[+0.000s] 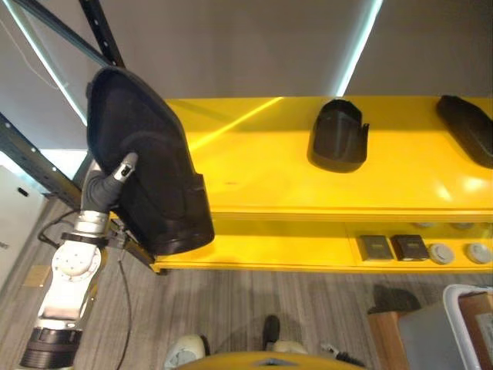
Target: Move parts from the plastic box to the shelf.
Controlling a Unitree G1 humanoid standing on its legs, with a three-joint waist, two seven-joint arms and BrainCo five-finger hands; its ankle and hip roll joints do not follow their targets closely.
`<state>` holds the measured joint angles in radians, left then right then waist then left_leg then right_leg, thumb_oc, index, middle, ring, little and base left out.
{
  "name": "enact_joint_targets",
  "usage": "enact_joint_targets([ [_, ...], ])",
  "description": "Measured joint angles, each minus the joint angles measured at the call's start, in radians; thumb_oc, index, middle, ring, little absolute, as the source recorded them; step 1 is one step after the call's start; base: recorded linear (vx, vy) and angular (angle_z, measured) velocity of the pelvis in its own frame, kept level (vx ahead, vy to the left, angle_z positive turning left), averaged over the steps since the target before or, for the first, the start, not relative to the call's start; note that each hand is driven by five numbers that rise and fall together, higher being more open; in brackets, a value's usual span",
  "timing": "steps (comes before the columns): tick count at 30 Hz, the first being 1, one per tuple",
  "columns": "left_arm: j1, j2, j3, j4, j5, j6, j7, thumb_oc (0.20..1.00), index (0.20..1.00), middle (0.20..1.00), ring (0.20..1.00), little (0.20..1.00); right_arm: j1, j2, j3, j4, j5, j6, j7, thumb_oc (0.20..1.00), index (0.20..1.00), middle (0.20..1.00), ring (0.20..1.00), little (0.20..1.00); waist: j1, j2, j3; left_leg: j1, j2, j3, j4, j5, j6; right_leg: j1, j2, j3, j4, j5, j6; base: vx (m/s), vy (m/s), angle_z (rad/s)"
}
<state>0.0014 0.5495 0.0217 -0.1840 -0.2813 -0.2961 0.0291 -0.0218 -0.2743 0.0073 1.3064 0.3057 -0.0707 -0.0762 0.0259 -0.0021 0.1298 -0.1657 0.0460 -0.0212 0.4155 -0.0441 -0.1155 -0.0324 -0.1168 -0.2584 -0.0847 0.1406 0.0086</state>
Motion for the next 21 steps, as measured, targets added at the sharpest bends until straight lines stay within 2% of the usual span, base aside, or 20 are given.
enact_joint_targets([
  [1,-0.002,0.001,-0.005,0.002,0.001,0.002,0.000,0.200,0.200,0.200,0.200,0.200,-0.019,-0.016,0.004,-0.015,0.000,-0.010,-0.001,1.000,1.000,1.000,1.000,1.000,-0.011,0.012,-0.004,-0.002,0.015,-0.008,-0.062,-0.001,0.002,0.001,0.002,-0.005,-0.006,-0.005,0.007,0.21,0.151,0.10],
  [2,-0.021,0.007,-0.009,0.006,0.000,0.002,0.001,0.200,0.200,0.200,0.200,0.200,-0.033,-0.023,0.012,-0.041,0.000,-0.013,-0.007,1.000,1.000,1.000,1.000,1.000,-0.027,0.015,-0.005,0.042,0.041,-0.007,-0.241,0.006,0.002,-0.006,0.008,-0.011,-0.005,-0.010,0.008,0.10,0.085,0.08],
  [4,-0.040,0.010,-0.018,0.007,0.001,0.003,0.008,0.200,0.200,0.200,0.200,0.200,-0.043,-0.019,0.009,-0.065,0.000,-0.025,-0.015,1.000,1.000,1.000,1.000,1.000,-0.030,0.013,0.000,0.083,0.067,-0.006,-0.372,0.022,0.006,-0.005,0.008,0.006,-0.005,-0.012,0.013,0.15,0.100,-0.13],
  [7,-0.037,0.012,-0.044,0.017,0.002,0.003,0.008,0.200,0.200,0.200,0.200,0.200,-0.013,-0.014,-0.004,-0.065,0.001,-0.032,-0.019,1.000,1.000,1.000,1.000,1.000,-0.054,0.031,-0.011,0.152,0.073,0.029,-0.405,0.021,0.022,-0.001,0.012,0.022,-0.005,-0.006,0.031,0.17,0.117,-0.25],
  [8,-0.031,0.018,-0.053,0.022,0.004,0.010,0.006,0.200,0.200,0.200,0.200,0.200,0.002,-0.011,-0.012,-0.055,0.000,-0.031,-0.019,1.000,1.000,1.000,1.000,1.000,-0.051,0.039,-0.016,0.170,0.064,0.032,-0.443,0.050,0.017,-0.004,0.011,0.036,-0.005,0.002,0.042,0.15,0.140,-0.44],
  [9,-0.014,0.031,-0.056,0.034,0.012,0.028,0.004,0.200,0.200,0.200,0.200,0.200,0.021,0.022,-0.012,-0.027,0.000,-0.025,-0.019,1.000,1.000,1.000,1.000,1.000,-0.054,0.019,-0.015,0.189,0.040,0.058,-0.475,0.072,0.032,-0.008,-0.017,0.056,-0.006,-0.005,0.062,0.12,0.121,-0.34],
  [11,0.009,0.043,-0.051,0.040,0.012,0.050,0.001,0.200,0.200,0.200,0.200,0.200,0.066,0.066,-0.006,0.014,-0.012,-0.005,-0.015,1.000,1.000,1.000,1.000,1.000,-0.053,0.000,-0.022,0.198,0.020,0.080,-0.503,0.095,0.042,-0.024,-0.037,0.064,-0.005,-0.006,0.073,0.06,0.065,-0.17],
  [14,0.044,0.070,-0.039,0.056,0.010,0.071,0.002,0.200,0.200,0.200,0.200,0.200,0.119,0.100,0.021,0.036,-0.048,0.023,-0.007,1.000,1.000,1.000,1.000,1.000,-0.046,-0.026,-0.033,0.185,0.000,0.105,-0.502,0.094,0.061,-0.049,-0.055,0.087,-0.005,0.002,0.081,-0.02,0.047,-0.17],
  [16,-0.001,0.075,-0.039,0.111,0.007,0.071,0.010,0.200,0.200,0.200,0.200,0.200,0.120,0.100,0.029,0.034,-0.052,0.023,0.002,1.000,1.000,1.000,1.000,1.000,-0.051,-0.030,-0.038,0.164,-0.005,0.105,-0.502,0.098,0.068,-0.071,-0.059,0.098,-0.005,0.021,0.090,-0.03,-0.001,0.06],
  [17,-0.082,0.075,-0.058,0.196,-0.014,0.074,0.025,0.200,0.200,0.200,0.200,0.200,0.112,0.093,0.039,0.042,-0.064,0.026,0.002,1.000,1.000,1.000,1.000,1.000,-0.052,-0.033,-0.041,0.145,-0.003,0.104,-0.502,0.101,0.066,-0.090,-0.054,0.106,-0.005,0.039,0.100,-0.05,-0.017,-0.01],
  [18,-0.118,0.075,-0.068,0.232,-0.025,0.079,0.033,0.200,0.200,0.200,0.200,0.200,0.099,0.086,0.049,0.042,-0.071,0.027,0.002,1.000,1.000,1.000,1.000,1.000,-0.048,-0.034,-0.042,0.140,0.000,0.104,-0.501,0.104,0.065,-0.096,-0.050,0.105,-0.005,0.048,0.096,-0.07,-0.014,-0.03],
  [21,-0.320,0.093,-0.172,0.425,-0.095,0.083,0.053,0.200,0.200,0.200,0.200,0.200,0.035,0.049,0.095,0.036,-0.079,0.026,0.002,1.000,1.000,1.000,1.000,1.000,-0.070,-0.009,-0.028,0.110,0.013,0.104,-0.496,0.116,0.048,-0.127,-0.034,0.106,-0.005,0.061,0.094,-0.07,-0.014,-0.04],
])
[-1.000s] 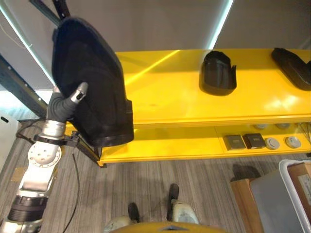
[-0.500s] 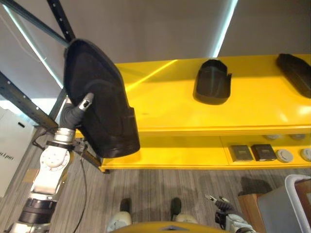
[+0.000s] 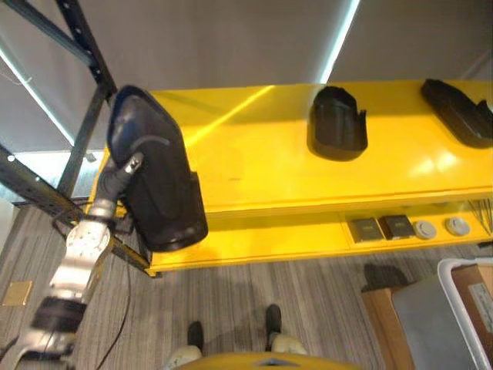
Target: Move parts from the plastic box to the shelf.
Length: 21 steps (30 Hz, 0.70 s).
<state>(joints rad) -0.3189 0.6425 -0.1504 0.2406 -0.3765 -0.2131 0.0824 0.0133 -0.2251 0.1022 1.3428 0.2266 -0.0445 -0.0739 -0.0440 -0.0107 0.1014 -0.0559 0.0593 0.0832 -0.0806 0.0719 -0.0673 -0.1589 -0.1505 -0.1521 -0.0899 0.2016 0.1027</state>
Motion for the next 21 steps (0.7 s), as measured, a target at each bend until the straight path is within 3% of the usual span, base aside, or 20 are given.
enact_joint_targets([
  [2,-0.089,0.000,-0.034,0.078,-0.066,0.007,-0.001,0.200,0.200,0.200,0.200,0.200,-0.050,-0.012,0.015,-0.016,-0.008,0.001,-0.001,1.000,1.000,1.000,1.000,1.000,-0.020,0.014,0.011,-0.013,0.007,0.009,0.000,0.006,-0.005,-0.019,0.012,0.001,0.000,0.008,-0.004,-0.08,-0.029,-0.10],
  [3,-0.221,0.005,-0.121,0.196,-0.139,0.019,-0.001,0.200,0.200,0.200,0.200,0.200,-0.086,-0.021,0.017,-0.031,-0.016,0.000,-0.002,1.000,1.000,1.000,1.000,1.000,-0.022,0.025,0.030,-0.018,0.012,0.006,0.000,0.008,-0.008,-0.021,0.016,0.000,0.000,0.009,-0.006,-0.09,-0.032,-0.10],
  [5,-0.286,0.003,-0.168,0.246,-0.215,0.022,-0.002,0.200,0.200,0.200,0.200,0.200,-0.133,-0.021,0.035,-0.041,-0.019,0.000,-0.003,1.000,1.000,1.000,1.000,1.000,-0.045,0.028,0.034,-0.021,0.021,0.011,0.000,0.007,-0.012,-0.032,0.022,0.002,0.000,-0.001,-0.003,-0.11,-0.027,-0.10],
  [8,-0.535,0.018,-0.302,0.438,-0.315,0.045,-0.012,0.200,0.200,0.200,0.200,0.200,-0.194,-0.021,0.091,-0.061,-0.017,0.000,-0.006,1.000,1.000,1.000,1.000,1.000,-0.053,0.026,0.061,-0.076,0.029,0.009,0.000,0.027,-0.022,-0.084,0.033,0.004,0.001,0.013,-0.016,-0.08,-0.018,-0.01],
  [9,-0.583,0.034,-0.303,0.471,-0.332,0.049,-0.015,0.200,0.200,0.200,0.200,0.200,-0.216,-0.020,0.096,-0.077,-0.016,-0.003,-0.012,1.000,1.000,1.000,1.000,1.000,-0.064,0.026,0.080,-0.085,0.030,0.009,0.000,0.033,-0.025,-0.097,0.035,0.004,0.004,0.020,-0.018,-0.04,-0.013,-0.10],
  [12,-0.640,0.048,-0.303,0.545,-0.332,0.055,-0.025,0.200,0.200,0.200,0.200,0.200,-0.234,-0.019,0.105,-0.077,-0.015,-0.014,-0.022,1.000,1.000,1.000,1.000,1.000,-0.083,0.031,0.106,-0.083,0.039,0.019,0.000,0.033,-0.031,-0.099,0.047,0.008,0.004,0.020,-0.023,-0.03,-0.016,-0.10],
  [17,-0.764,0.068,-0.333,0.718,-0.306,0.086,-0.044,0.200,0.200,0.200,0.200,0.200,-0.225,-0.020,0.122,-0.063,0.007,-0.016,-0.023,1.000,1.000,1.000,1.000,1.000,-0.080,0.028,0.135,-0.102,0.054,0.027,0.000,0.031,-0.036,-0.123,0.058,0.013,0.006,0.019,-0.029,-0.02,-0.011,-0.06],
  [21,-0.792,0.124,-0.375,0.784,-0.198,0.096,-0.073,0.200,0.200,0.200,0.200,0.200,-0.212,-0.020,0.122,-0.055,0.024,-0.018,-0.019,1.000,1.000,1.000,1.000,1.000,-0.083,0.029,0.168,-0.102,0.055,0.031,0.000,0.028,-0.040,-0.127,0.060,0.018,0.006,0.017,-0.030,0.00,-0.008,-0.03],
])
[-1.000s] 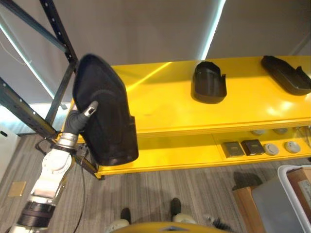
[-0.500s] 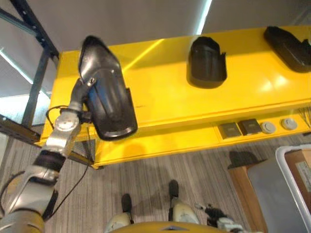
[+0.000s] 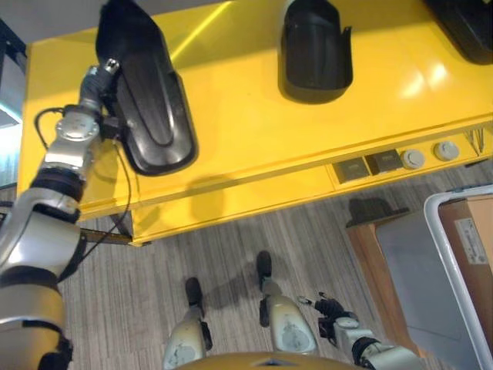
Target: Move parts from the plastic box to the shelf.
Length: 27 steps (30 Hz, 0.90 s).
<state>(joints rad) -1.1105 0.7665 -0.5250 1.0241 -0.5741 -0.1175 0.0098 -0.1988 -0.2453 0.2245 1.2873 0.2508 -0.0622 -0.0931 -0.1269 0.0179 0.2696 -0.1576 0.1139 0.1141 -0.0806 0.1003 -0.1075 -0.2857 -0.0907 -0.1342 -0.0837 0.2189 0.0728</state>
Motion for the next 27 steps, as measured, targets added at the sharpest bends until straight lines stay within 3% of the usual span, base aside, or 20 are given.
enact_joint_targets([
  [5,-0.041,0.049,-0.030,0.037,0.063,0.012,-0.007,0.200,0.200,0.200,0.200,0.200,0.000,0.000,0.001,0.022,0.012,0.000,0.002,1.000,1.000,1.000,1.000,1.000,0.008,-0.002,0.010,-0.029,0.000,0.005,0.000,-0.001,-0.001,-0.033,0.003,0.010,0.001,0.006,-0.008,0.00,-0.008,-0.03],
  [13,-0.049,0.056,-0.050,0.007,0.112,0.007,-0.011,0.213,0.213,0.213,0.213,0.213,-0.013,0.002,0.007,0.020,0.058,-0.004,0.006,1.000,1.000,1.000,1.000,1.000,0.011,-0.006,0.017,-0.030,0.000,0.001,0.000,-0.002,-0.001,-0.030,0.005,0.008,0.001,0.007,-0.009,0.00,0.000,0.00],
  [14,-0.049,0.056,-0.051,0.007,0.120,0.007,-0.011,0.347,0.347,0.347,0.347,0.347,-0.014,0.001,0.008,0.020,0.058,-0.003,0.006,1.000,1.000,1.000,1.000,1.000,0.012,-0.006,0.017,-0.030,0.000,0.000,0.000,-0.002,-0.001,-0.030,0.004,0.008,0.001,0.005,-0.007,0.00,0.000,0.00],
  [15,-0.049,0.056,-0.058,0.007,0.127,0.007,-0.008,1.000,1.000,1.000,1.000,1.000,-0.013,0.002,0.008,0.021,0.059,-0.003,0.006,1.000,1.000,1.000,1.000,1.000,0.012,-0.006,0.017,-0.030,0.000,0.000,0.000,-0.001,-0.001,-0.030,0.003,0.008,0.001,0.005,-0.007,0.00,0.000,0.00],
  [23,-0.048,0.026,-0.056,0.009,0.133,0.007,0.045,1.000,1.000,1.000,1.000,1.000,-0.015,0.004,0.008,0.023,0.068,0.000,0.003,1.000,1.000,1.000,1.000,1.000,0.015,-0.005,0.017,-0.027,-0.001,-0.003,0.000,0.001,-0.002,-0.027,0.001,0.008,0.001,0.005,-0.008,0.00,0.000,0.00],
  [27,-0.019,-0.057,0.037,0.015,0.102,0.015,0.092,1.000,1.000,1.000,1.000,1.000,-0.018,0.005,0.030,0.025,0.064,0.001,-0.003,1.000,1.000,1.000,1.000,1.000,0.020,-0.004,0.018,0.005,0.000,-0.003,0.000,-0.001,0.000,0.009,0.001,0.007,0.000,0.005,-0.008,0.00,-0.013,0.03],
])
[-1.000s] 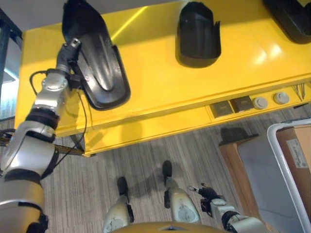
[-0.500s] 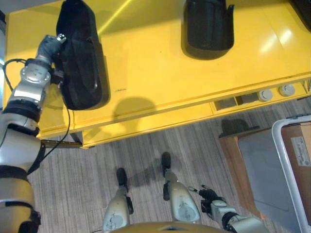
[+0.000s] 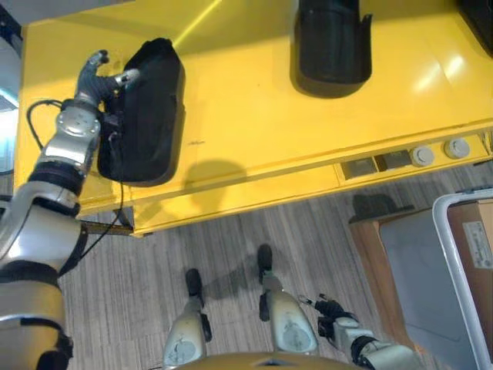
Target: Move parts from the plastic box to the shelf.
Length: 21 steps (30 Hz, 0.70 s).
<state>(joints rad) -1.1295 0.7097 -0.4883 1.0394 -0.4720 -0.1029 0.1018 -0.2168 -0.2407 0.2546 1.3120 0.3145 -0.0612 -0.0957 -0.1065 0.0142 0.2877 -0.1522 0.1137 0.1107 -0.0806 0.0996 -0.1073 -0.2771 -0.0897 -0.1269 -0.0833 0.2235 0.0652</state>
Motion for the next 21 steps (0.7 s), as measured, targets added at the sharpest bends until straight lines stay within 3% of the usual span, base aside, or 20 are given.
enact_joint_targets([
  [3,0.021,-0.046,0.028,0.000,-0.006,0.007,0.043,1.000,1.000,1.000,1.000,1.000,-0.018,0.006,0.010,-0.002,-0.008,0.005,-0.002,1.000,1.000,1.000,1.000,1.000,0.008,0.002,-0.001,0.024,-0.001,-0.002,0.000,-0.001,0.000,0.027,-0.004,-0.011,0.000,-0.007,0.000,0.00,-0.006,0.01],
  [4,0.073,-0.058,0.086,-0.070,-0.028,0.008,0.055,1.000,1.000,1.000,1.000,1.000,-0.017,0.007,0.015,-0.002,-0.009,0.014,-0.002,1.000,1.000,1.000,1.000,1.000,0.008,0.005,-0.002,0.036,-0.001,-0.002,0.000,-0.002,0.001,0.038,-0.005,-0.015,0.000,-0.009,0.000,0.00,0.000,0.00],
  [7,0.191,-0.066,0.128,-0.227,-0.067,0.003,0.081,1.000,1.000,1.000,1.000,1.000,-0.019,0.007,0.015,-0.009,-0.017,0.018,-0.004,1.000,1.000,1.000,1.000,1.000,0.014,0.014,-0.006,0.054,-0.001,-0.002,0.000,-0.006,0.003,0.058,-0.006,-0.018,0.000,-0.018,0.002,0.00,0.000,0.00],
  [10,0.464,-0.130,0.312,-0.589,-0.116,-0.037,0.128,1.000,1.000,1.000,1.000,1.000,-0.003,0.003,-0.001,-0.042,-0.048,0.021,-0.009,1.000,1.000,1.000,1.000,1.000,0.021,0.021,-0.008,0.084,0.000,0.000,-0.006,-0.015,0.003,0.086,-0.006,-0.018,0.000,-0.020,0.001,0.01,0.003,0.01],
  [11,0.616,-0.187,0.348,-0.719,-0.113,-0.063,0.157,1.000,1.000,1.000,1.000,1.000,0.013,-0.003,-0.013,-0.045,-0.078,0.022,-0.016,1.000,1.000,1.000,1.000,1.000,0.036,0.030,-0.019,0.111,0.001,-0.002,-0.001,-0.023,0.008,0.117,-0.007,-0.022,0.000,-0.026,0.001,0.08,0.020,0.15],
  [12,0.698,-0.232,0.355,-0.728,-0.113,-0.065,0.160,1.000,1.000,1.000,1.000,1.000,0.036,-0.008,-0.023,-0.040,-0.103,0.022,-0.016,1.000,1.000,1.000,1.000,1.000,0.055,0.043,-0.038,0.131,0.001,-0.006,-0.002,-0.032,0.011,0.144,-0.008,-0.025,-0.006,-0.037,0.003,0.07,0.013,0.19],
  [16,0.829,-0.257,0.404,-0.742,-0.071,-0.051,0.178,1.000,1.000,1.000,1.000,1.000,0.089,-0.006,-0.028,-0.038,-0.166,0.026,-0.013,1.000,1.000,1.000,1.000,1.000,0.069,0.050,-0.091,0.165,0.001,-0.033,-0.006,-0.044,0.016,0.195,-0.010,-0.051,-0.007,-0.054,0.008,0.04,0.013,0.22],
  [17,0.864,-0.267,0.430,-0.788,-0.066,-0.050,0.179,1.000,1.000,1.000,1.000,1.000,0.106,-0.003,-0.034,-0.038,-0.174,0.028,-0.013,1.000,1.000,1.000,1.000,1.000,0.097,0.049,-0.124,0.168,0.000,-0.035,-0.006,-0.047,0.017,0.200,-0.014,-0.057,-0.007,-0.059,0.009,0.04,0.026,0.12],
  [21,1.065,-0.381,0.465,-1.033,-0.065,-0.079,0.155,1.000,1.000,1.000,1.000,1.000,0.167,0.002,-0.039,-0.037,-0.218,0.039,-0.014,1.000,1.000,1.000,1.000,1.000,0.113,0.041,-0.198,0.196,-0.010,-0.059,-0.006,-0.056,0.025,0.242,-0.024,-0.080,-0.007,-0.078,0.024,0.03,0.026,0.17],
])
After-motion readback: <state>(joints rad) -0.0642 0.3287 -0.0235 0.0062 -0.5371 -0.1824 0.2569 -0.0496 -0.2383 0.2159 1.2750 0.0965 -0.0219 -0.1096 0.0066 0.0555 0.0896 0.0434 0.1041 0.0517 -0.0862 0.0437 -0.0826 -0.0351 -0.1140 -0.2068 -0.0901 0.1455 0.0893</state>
